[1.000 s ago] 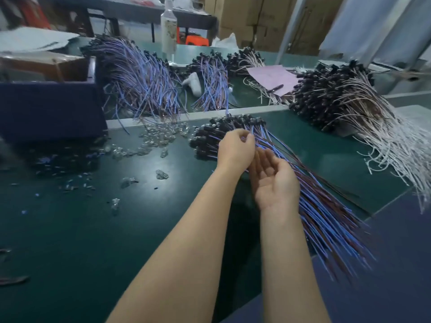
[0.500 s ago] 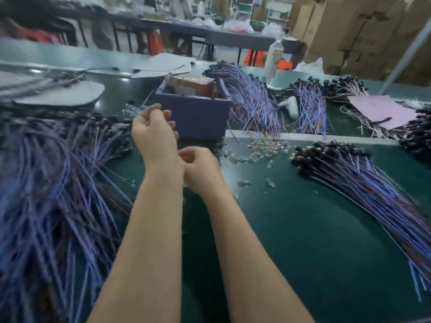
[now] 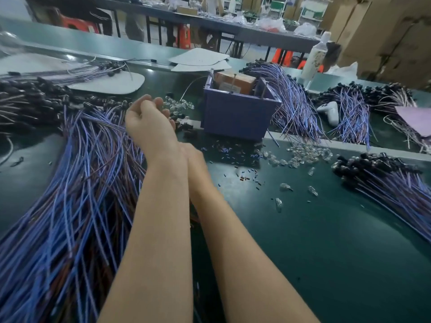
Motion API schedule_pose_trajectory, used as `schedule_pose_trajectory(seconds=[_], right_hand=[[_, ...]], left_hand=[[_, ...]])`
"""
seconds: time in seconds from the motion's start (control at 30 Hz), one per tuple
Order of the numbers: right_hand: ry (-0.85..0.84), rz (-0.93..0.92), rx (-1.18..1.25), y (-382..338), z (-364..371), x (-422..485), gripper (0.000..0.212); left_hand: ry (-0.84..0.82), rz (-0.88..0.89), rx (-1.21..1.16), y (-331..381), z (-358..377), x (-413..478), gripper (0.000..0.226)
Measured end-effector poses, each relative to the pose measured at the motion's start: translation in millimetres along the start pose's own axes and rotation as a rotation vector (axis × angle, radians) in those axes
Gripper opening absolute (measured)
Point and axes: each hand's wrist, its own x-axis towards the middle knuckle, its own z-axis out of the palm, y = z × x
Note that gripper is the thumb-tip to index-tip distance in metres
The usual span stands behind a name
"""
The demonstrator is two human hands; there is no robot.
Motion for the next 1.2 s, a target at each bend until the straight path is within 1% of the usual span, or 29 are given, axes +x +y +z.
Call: schedule_pose_trajectory(seconds=[0.07,0.17,0.23,0.33,0.37,0.4,0.47,0.5,0.53,0.57,0.6,0.63,0.67,0.7,0.77,0.83,0.87,0.9,0.97,1.03,1.1,1.2], right_hand=[[0.051,-0.02,0.06,3,-10,-1,0.034],[0.122,-0.042,0.026,6,-27,1,0.02],[0.196,-0.014,0.144,11,-44,0,0.021],[0.332,0.042,0.37,25,-77,-9,0.022],[0.365,0.044,0.436,30,-88,-14,0.023],[0.375,0.038,0.472,34,-98,-20,0.023],[0.351,0.014,0.449,41,-113,-31,0.023],[0.34,0.011,0.428,44,-119,-36,0.023],[0.34,0.013,0.43,48,-124,-39,0.022],[0.351,0.021,0.465,52,-129,-41,0.021],[0.37,0.035,0.529,56,-134,-43,0.019],[0.388,0.058,0.623,61,-140,-45,0.018],[0.402,0.09,0.742,66,-147,-48,0.017],[0.403,0.129,0.871,72,-153,-50,0.017],[0.379,0.209,1.091,86,-163,-55,0.014],[0.401,0.254,1.217,99,-167,-59,0.014],[0.438,0.262,1.237,105,-166,-59,0.016],[0.483,0.264,1.223,110,-164,-58,0.016],[0.565,0.247,1.091,114,-157,-54,0.018],[0.585,0.217,0.888,115,-149,-48,0.022],[0.509,0.185,0.743,114,-143,-46,0.025],[0.319,0.144,0.741,114,-140,-47,0.027]], left_hand=[[-0.003,0.031,0.028,-4,1,-3,0.021],[-0.046,0.104,0.095,-8,4,-7,0.02],[-0.083,0.145,0.187,-9,5,-7,0.018],[-0.202,0.153,0.468,-15,6,-4,0.019],[-0.243,0.213,0.616,-19,5,-5,0.022],[-0.273,0.326,0.773,-24,5,-7,0.022],[-0.358,0.593,1.028,-32,7,-17,0.017],[-0.463,0.679,1.142,-37,11,-22,0.022],[-0.598,0.72,1.264,-41,16,-26,0.028],[-0.722,0.721,1.375,-45,21,-29,0.03],[-0.82,0.685,1.453,-47,24,-33,0.028],[-0.89,0.621,1.496,-49,27,-37,0.024],[-0.926,0.561,1.509,-51,29,-40,0.02],[-0.931,0.525,1.51,-54,30,-42,0.017],[-0.879,0.504,1.535,-58,31,-45,0.016],[-0.791,0.461,1.577,-61,31,-43,0.019],[-0.775,0.415,1.592,-62,30,-41,0.02],[-0.791,0.356,1.589,-64,29,-40,0.021],[-0.868,0.24,1.571,-66,25,-40,0.024],[-0.917,0.217,1.584,-69,23,-42,0.027],[-0.912,0.283,1.573,-74,23,-45,0.029],[-0.886,0.33,1.503,-83,23,-48,0.039]])
